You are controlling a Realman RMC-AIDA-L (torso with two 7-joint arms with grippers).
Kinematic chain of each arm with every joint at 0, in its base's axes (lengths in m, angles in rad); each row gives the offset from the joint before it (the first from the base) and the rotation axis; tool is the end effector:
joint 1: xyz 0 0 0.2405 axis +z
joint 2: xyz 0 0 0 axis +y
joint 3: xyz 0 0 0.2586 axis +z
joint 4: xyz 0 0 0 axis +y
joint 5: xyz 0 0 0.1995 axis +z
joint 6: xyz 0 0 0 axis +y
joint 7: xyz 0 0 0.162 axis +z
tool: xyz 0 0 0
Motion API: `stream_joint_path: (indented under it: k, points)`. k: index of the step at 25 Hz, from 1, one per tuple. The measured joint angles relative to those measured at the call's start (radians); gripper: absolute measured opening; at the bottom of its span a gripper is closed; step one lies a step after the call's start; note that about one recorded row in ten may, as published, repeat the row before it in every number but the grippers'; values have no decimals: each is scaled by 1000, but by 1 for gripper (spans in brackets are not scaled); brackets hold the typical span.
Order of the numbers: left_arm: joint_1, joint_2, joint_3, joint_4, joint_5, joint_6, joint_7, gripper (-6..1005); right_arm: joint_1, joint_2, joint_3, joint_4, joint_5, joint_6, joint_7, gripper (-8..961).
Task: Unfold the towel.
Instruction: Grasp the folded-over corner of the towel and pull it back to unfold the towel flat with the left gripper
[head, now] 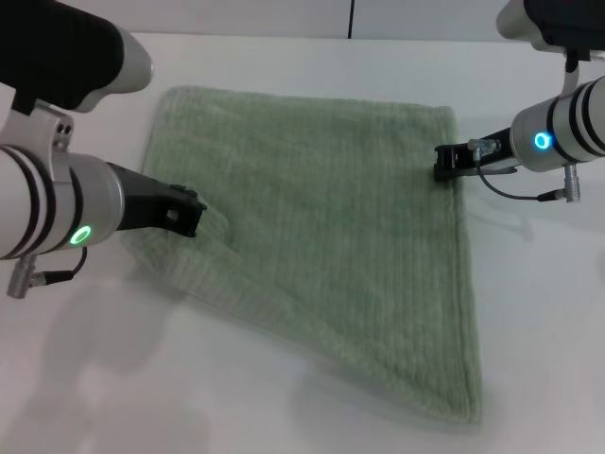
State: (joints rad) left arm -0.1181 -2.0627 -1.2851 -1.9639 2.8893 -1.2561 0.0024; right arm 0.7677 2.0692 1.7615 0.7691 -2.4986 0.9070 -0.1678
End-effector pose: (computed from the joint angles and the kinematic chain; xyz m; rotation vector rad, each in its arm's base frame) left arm -0.1767 0.2881 -0.0055 -2.1604 -0.9470 0.1573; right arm 0.2252 0.4215 -0.0634 -2.0877 1.4737 -0.0539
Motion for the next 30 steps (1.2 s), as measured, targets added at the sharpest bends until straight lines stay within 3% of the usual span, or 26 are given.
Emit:
stream_joint_path:
  k: [9,30]
  points:
    - [91,-1,-10,-38,-1,58,-24,48,-2,0,3,-5,0,-3,-5,-1]
    - [115,1,2,-37,-2,19,-39,48,-2,2,3,3,0,6,-6,-1]
